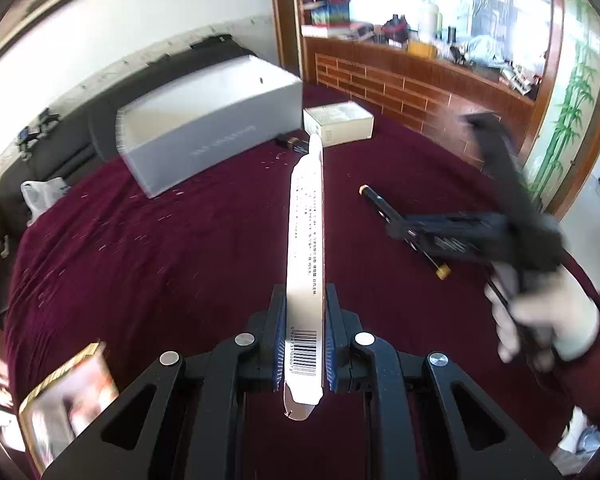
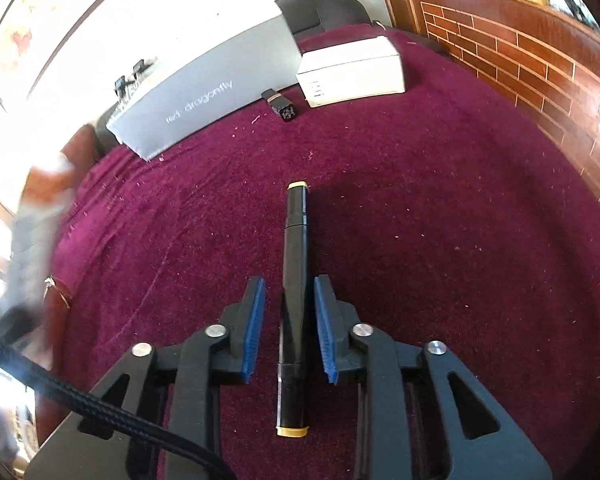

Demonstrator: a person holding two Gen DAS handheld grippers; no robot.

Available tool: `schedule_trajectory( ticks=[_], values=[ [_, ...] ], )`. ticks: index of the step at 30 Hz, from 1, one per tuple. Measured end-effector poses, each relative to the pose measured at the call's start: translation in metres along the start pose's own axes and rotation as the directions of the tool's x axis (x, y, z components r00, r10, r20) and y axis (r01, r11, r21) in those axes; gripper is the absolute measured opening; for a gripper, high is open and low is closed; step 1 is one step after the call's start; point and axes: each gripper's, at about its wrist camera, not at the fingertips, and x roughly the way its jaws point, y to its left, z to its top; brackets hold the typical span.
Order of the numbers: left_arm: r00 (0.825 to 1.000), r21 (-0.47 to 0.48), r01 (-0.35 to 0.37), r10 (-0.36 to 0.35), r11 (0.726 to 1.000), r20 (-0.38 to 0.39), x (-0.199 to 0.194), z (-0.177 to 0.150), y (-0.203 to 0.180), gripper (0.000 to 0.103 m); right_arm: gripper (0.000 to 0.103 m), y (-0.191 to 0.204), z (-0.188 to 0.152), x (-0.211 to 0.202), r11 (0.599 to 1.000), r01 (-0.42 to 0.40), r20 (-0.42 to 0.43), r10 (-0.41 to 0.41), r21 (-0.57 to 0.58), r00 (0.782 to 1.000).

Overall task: Organize objects
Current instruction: 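Grasp the white medicine box with the left tool while the right grasps the yellow-capped black marker, then carry the medicine box and marker over the white tray, then lower the medicine box and marker into the tray and open both tools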

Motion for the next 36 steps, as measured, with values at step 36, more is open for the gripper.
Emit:
schedule_trajectory(
  ticks=[36],
  values=[
    [0.966,-0.515,-0.259,0.231,0.817,-0.119,-0.125,-0.282,0.156,0.014,0.013,0.272,-0.152,-0.038,0.794,-0.601,-0.413,0.518,-0.094,0.749]
  ],
)
